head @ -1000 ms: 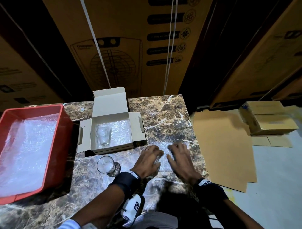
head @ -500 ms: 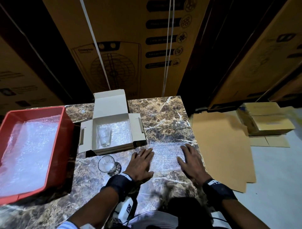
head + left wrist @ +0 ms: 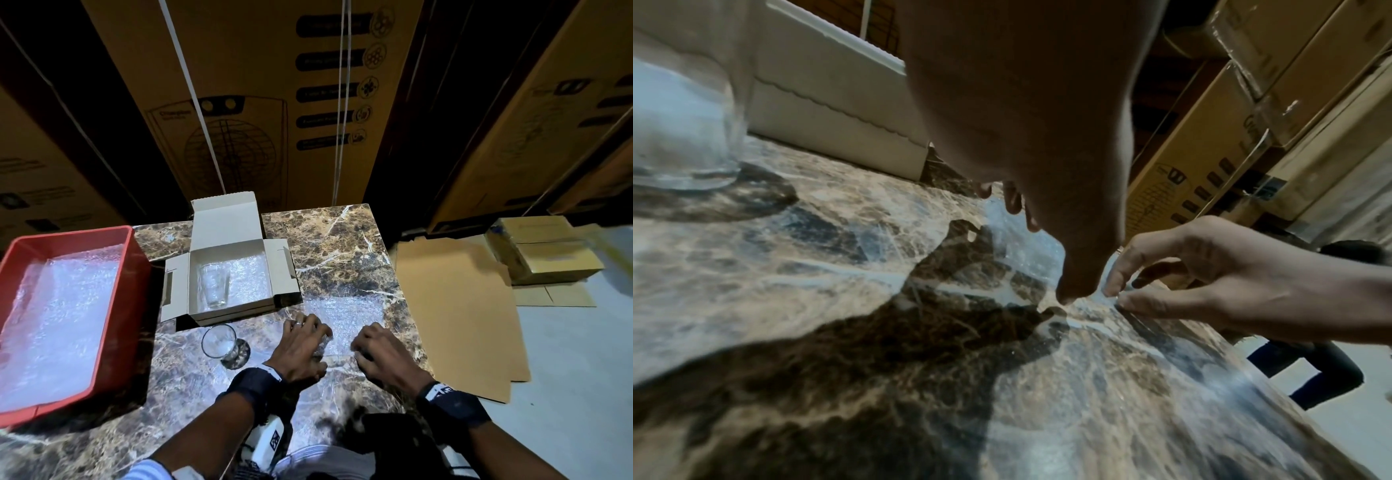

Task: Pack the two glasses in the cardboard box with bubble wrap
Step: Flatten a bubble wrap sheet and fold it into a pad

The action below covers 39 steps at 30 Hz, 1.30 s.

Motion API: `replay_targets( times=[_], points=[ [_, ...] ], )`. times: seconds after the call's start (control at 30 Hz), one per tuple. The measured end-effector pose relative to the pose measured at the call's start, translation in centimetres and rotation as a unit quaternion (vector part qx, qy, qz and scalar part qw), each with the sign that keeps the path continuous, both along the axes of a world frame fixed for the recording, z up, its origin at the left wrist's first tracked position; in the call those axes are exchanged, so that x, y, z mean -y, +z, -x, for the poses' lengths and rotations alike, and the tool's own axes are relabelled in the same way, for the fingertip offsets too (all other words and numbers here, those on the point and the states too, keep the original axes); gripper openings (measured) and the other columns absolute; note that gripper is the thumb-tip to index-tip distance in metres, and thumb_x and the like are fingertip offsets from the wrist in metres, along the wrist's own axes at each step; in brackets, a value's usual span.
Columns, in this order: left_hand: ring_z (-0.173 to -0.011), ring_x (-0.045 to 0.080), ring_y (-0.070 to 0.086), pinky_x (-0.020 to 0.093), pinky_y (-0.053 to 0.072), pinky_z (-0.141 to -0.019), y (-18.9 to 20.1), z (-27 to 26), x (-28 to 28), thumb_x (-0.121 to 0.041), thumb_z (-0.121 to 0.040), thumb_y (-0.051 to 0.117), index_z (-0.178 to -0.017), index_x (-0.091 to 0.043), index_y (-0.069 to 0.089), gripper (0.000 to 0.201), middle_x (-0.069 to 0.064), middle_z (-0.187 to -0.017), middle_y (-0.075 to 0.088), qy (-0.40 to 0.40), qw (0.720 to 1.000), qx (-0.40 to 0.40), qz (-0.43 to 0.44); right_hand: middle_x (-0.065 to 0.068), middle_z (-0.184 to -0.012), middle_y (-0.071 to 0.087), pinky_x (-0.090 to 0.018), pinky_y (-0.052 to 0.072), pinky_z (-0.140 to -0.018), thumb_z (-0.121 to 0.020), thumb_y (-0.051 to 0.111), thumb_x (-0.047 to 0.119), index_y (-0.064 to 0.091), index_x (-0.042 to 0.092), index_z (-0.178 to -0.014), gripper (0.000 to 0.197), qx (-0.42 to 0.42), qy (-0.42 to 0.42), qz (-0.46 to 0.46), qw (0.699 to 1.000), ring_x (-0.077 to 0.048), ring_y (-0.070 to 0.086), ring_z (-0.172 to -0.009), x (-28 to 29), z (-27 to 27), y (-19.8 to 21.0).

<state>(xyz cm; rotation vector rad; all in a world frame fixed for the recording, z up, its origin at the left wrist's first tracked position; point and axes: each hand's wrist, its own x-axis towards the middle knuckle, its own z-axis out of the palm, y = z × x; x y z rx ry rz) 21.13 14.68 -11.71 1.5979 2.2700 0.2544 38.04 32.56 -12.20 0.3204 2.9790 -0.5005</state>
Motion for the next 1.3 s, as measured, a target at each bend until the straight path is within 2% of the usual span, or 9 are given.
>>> replay_targets(
  times=[0.2, 0.47, 0.67, 0.73, 0.87, 1.0, 1.1, 1.2, 1.3],
  points=[
    [-0.114, 0.025, 0.043, 0.043, 0.029, -0.097, 0.2, -0.2, 0.5, -0.044, -0.078, 0.062, -0.122, -0.029, 0.052, 0.048, 0.0, -0.121, 0.045, -0.007, 1.0, -0.014, 0.008, 0.005, -0.087, 0.054, -0.036, 0.043, -0.072, -0.094, 0.041, 0.03, 0.056, 0.025, -0.09, 0.016, -0.012, -0.009, 0.02, 1.0, -0.017, 0.044, -0.082, 0.3, 0.3, 0.3],
    [-0.107, 0.02, 0.052, 0.041, 0.027, -0.097, 1.3, 0.1, 1.2, -0.032, -0.091, 0.053, -0.108, -0.026, 0.065, 0.021, -0.004, -0.108, 0.066, -0.002, 1.0, 0.02, -0.01, 0.005, -0.077, 0.053, -0.035, 0.044, -0.062, -0.088, 0.04, 0.047, 0.047, 0.026, -0.089, 0.022, -0.001, -0.068, 0.202, 0.977, -0.008, 0.038, -0.064, 1.2, -1.0, 2.9],
    [-0.082, 0.014, 0.065, 0.032, 0.044, -0.079, 1.8, 0.5, 2.1, -0.027, -0.091, 0.058, -0.109, -0.03, 0.064, 0.019, -0.001, -0.084, 0.071, 0.069, 0.972, 0.215, -0.064, 0.013, -0.111, 0.057, -0.022, 0.052, -0.08, -0.09, 0.064, 0.054, 0.045, 0.028, -0.135, 0.055, 0.087, -0.074, 0.236, 0.965, -0.004, 0.059, -0.088, -0.2, -3.0, 2.1],
    [-0.079, 0.013, 0.069, 0.034, 0.056, -0.074, 1.2, 0.7, 2.2, -0.027, -0.094, 0.06, -0.114, -0.038, 0.057, 0.023, 0.0, -0.086, 0.07, 0.092, 0.954, 0.276, -0.067, 0.017, -0.095, 0.054, -0.019, 0.048, -0.063, -0.091, 0.066, 0.037, 0.048, 0.035, -0.12, 0.034, 0.073, -0.108, 0.275, 0.953, 0.0, 0.055, -0.068, -0.5, -3.4, 2.2],
    [-0.071, 0.01, 0.063, 0.034, 0.055, -0.074, 0.8, 0.6, 1.9, -0.027, -0.097, 0.063, -0.132, -0.041, 0.046, 0.042, 0.007, -0.083, 0.064, 0.128, 0.932, 0.328, -0.088, 0.008, -0.086, 0.066, -0.035, 0.047, -0.067, -0.084, 0.065, 0.03, 0.063, 0.032, -0.094, 0.01, 0.013, -0.221, 0.358, 0.907, -0.018, 0.059, -0.075, -1.3, -4.4, 1.3],
    [-0.087, 0.018, 0.071, 0.036, 0.058, -0.084, 0.5, 0.5, 1.1, -0.025, -0.089, 0.072, -0.143, -0.047, 0.035, 0.069, 0.005, -0.095, 0.071, 0.137, 0.929, 0.338, -0.068, -0.006, -0.061, 0.054, -0.032, 0.033, -0.049, -0.095, 0.063, 0.015, 0.064, 0.019, -0.097, 0.004, 0.012, -0.302, 0.442, 0.845, -0.019, 0.042, -0.051, -0.8, -4.8, 0.9],
    [-0.083, 0.013, 0.069, 0.044, 0.055, -0.09, -0.2, 0.9, 0.9, -0.026, -0.092, 0.067, -0.144, -0.047, 0.033, 0.065, -0.005, -0.088, 0.069, 0.15, 0.939, 0.297, -0.08, -0.015, -0.064, 0.059, -0.036, 0.033, -0.049, -0.097, 0.062, 0.018, 0.066, 0.019, -0.09, 0.008, -0.001, -0.314, 0.435, 0.844, -0.025, 0.049, -0.05, -0.9, -4.5, 0.9],
    [-0.078, 0.007, 0.064, 0.047, 0.052, -0.093, -0.8, 1.4, 0.5, -0.027, -0.095, 0.064, -0.146, -0.041, 0.034, 0.061, -0.011, -0.078, 0.068, 0.148, 0.947, 0.277, -0.075, -0.026, -0.093, 0.073, -0.028, 0.034, -0.051, -0.098, 0.063, 0.025, 0.064, 0.018, -0.078, 0.022, -0.007, -0.324, 0.369, 0.871, -0.049, 0.068, -0.089, -1.1, -4.1, 0.7],
    [-0.083, 0.018, 0.068, 0.051, 0.05, -0.094, -1.0, 1.6, 0.2, -0.032, -0.093, 0.065, -0.143, -0.043, 0.032, 0.061, -0.01, -0.078, 0.069, 0.15, 0.955, 0.252, -0.052, -0.001, -0.059, 0.066, -0.034, 0.049, -0.057, -0.097, 0.064, 0.029, 0.059, 0.02, -0.068, 0.03, -0.002, -0.308, 0.298, 0.903, -0.026, 0.067, -0.055, -1.3, -3.9, 0.5]
  ],
)
